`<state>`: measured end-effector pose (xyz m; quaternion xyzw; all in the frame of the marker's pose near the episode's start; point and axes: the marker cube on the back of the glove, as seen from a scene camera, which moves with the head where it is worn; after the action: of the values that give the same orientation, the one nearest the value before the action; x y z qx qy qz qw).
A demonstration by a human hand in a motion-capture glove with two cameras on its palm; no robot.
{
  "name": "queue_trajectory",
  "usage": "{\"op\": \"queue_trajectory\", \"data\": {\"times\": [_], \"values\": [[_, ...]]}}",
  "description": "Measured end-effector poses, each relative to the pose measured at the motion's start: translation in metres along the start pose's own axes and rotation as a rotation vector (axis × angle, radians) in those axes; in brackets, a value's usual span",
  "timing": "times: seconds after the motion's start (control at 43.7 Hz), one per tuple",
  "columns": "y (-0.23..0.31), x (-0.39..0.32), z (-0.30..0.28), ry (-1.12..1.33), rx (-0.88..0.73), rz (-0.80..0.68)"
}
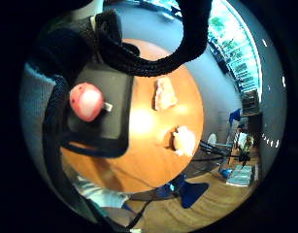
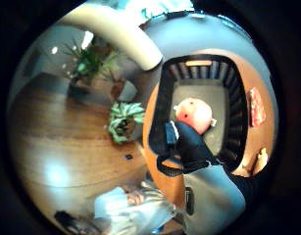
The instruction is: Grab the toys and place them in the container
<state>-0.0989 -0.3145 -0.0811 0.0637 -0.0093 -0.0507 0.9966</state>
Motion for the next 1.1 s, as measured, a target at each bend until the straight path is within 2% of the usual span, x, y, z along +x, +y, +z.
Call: {"op": "queue_trajectory", "data": {"times": [0.55, 0.801, 0.87, 0.939, 1.053, 1.099], "values": [[0.128, 0.043, 0.021, 0.067, -0.091, 0.068], [0.191, 0.064, 0.029, 0.041, -0.044, 0.103], [0.207, 0.072, 0.032, 0.061, -0.038, 0.156], [0.220, 0.085, 0.037, 0.136, -0.037, 0.272], [0.247, 0.087, 0.041, 0.072, -0.056, 0.154], [0.256, 0.090, 0.042, 0.092, -0.067, 0.160]]}}
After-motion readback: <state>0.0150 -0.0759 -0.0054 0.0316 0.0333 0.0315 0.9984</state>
